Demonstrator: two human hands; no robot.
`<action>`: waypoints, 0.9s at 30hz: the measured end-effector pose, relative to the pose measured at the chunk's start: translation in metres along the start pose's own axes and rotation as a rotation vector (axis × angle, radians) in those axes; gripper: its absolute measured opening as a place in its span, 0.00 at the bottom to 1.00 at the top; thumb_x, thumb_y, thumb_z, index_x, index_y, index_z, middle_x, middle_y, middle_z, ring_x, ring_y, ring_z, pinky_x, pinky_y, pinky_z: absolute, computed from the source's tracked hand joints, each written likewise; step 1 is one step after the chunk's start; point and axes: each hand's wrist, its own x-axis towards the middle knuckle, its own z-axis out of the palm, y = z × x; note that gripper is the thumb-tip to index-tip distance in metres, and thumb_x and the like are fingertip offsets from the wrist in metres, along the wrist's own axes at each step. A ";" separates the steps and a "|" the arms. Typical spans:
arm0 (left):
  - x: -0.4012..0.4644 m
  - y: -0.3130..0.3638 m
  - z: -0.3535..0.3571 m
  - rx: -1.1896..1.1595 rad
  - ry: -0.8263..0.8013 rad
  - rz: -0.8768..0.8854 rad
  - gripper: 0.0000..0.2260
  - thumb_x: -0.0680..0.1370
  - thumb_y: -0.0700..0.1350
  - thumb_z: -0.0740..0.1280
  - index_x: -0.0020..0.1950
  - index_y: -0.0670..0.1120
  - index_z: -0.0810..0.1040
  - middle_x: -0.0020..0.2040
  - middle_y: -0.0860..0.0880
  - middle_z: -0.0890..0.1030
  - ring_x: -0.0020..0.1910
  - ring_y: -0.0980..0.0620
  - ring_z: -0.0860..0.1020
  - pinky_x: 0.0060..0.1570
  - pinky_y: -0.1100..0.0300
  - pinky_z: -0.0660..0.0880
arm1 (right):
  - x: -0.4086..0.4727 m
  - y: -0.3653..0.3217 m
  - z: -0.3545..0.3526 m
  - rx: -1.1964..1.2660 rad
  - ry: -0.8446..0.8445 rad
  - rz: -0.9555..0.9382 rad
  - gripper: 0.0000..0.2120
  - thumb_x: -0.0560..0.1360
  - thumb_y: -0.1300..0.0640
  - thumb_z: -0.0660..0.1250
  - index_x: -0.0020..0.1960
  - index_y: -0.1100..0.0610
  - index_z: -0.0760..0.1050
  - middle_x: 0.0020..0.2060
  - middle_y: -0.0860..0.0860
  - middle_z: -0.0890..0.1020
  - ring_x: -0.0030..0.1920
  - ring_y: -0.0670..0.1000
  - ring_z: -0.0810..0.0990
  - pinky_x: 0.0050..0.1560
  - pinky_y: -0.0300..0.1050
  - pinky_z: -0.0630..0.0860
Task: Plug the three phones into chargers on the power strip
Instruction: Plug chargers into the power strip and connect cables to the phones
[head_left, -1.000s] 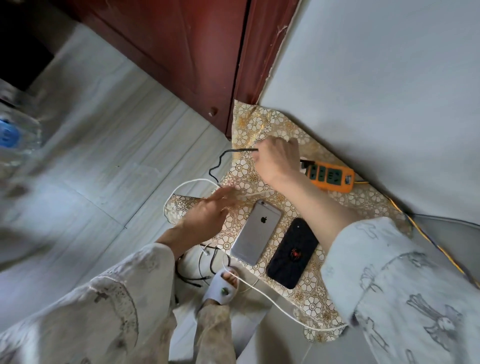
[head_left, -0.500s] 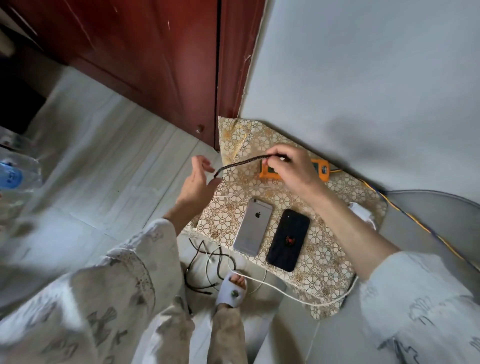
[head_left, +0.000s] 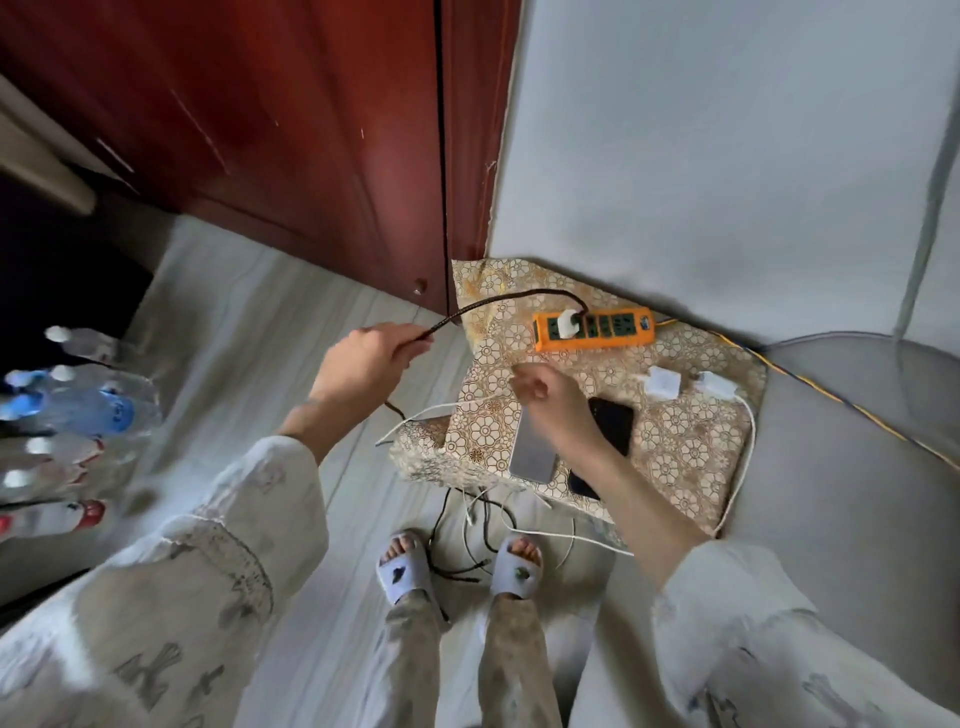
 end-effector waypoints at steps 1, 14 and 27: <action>-0.003 0.005 -0.009 -0.002 -0.016 0.013 0.09 0.77 0.50 0.62 0.50 0.50 0.80 0.35 0.52 0.77 0.36 0.49 0.75 0.39 0.56 0.73 | -0.009 -0.002 0.009 -0.013 -0.060 0.013 0.17 0.79 0.59 0.59 0.67 0.58 0.68 0.64 0.55 0.75 0.63 0.54 0.74 0.58 0.41 0.69; -0.022 0.056 -0.067 -0.683 -0.180 -0.143 0.06 0.76 0.38 0.65 0.49 0.39 0.80 0.33 0.48 0.81 0.28 0.57 0.80 0.35 0.63 0.81 | -0.057 -0.057 0.069 0.069 -0.091 -0.031 0.13 0.75 0.56 0.64 0.35 0.58 0.78 0.27 0.56 0.78 0.29 0.45 0.77 0.35 0.42 0.74; -0.114 0.014 -0.094 -0.281 -0.358 -0.143 0.20 0.76 0.33 0.59 0.67 0.45 0.70 0.67 0.47 0.73 0.67 0.48 0.71 0.67 0.57 0.64 | -0.123 -0.109 0.022 0.856 -0.149 0.028 0.09 0.77 0.58 0.61 0.48 0.62 0.78 0.44 0.57 0.85 0.46 0.55 0.84 0.48 0.47 0.81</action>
